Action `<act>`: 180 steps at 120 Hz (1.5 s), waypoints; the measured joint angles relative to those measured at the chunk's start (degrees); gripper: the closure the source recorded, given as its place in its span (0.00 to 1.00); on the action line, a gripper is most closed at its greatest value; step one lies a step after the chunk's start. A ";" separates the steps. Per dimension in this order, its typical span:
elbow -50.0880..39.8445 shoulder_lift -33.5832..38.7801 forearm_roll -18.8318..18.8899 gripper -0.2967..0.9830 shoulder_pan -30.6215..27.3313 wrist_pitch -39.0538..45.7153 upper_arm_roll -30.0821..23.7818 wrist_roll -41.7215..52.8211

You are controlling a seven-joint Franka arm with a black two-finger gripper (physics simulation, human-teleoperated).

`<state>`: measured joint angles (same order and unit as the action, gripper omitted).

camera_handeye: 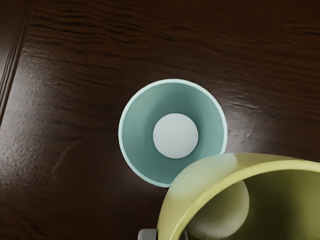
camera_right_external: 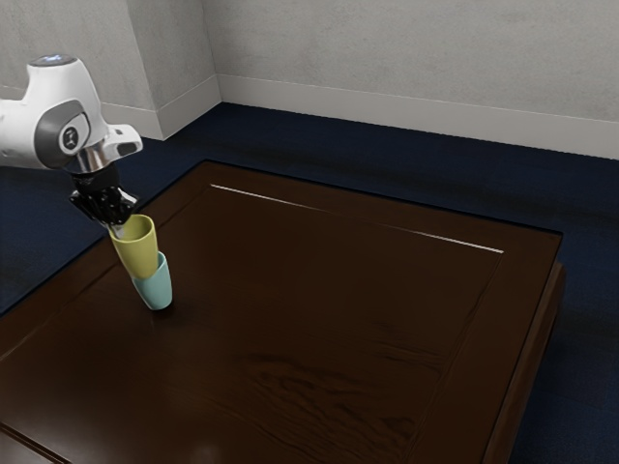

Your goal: Place the right cup onto the left cup

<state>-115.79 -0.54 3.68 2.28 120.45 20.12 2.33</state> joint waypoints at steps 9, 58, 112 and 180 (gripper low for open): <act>0.36 -0.63 -0.03 0.85 0.07 0.00 -0.01 -0.01; 4.13 -3.84 -0.18 0.85 -1.27 0.02 -0.01 0.20; 8.28 -7.93 -0.50 0.85 -1.86 0.02 -0.09 0.40; 9.97 -12.74 -0.85 0.85 -2.78 0.16 -0.56 0.48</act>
<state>-105.82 -13.28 2.83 -0.50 120.62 19.56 2.81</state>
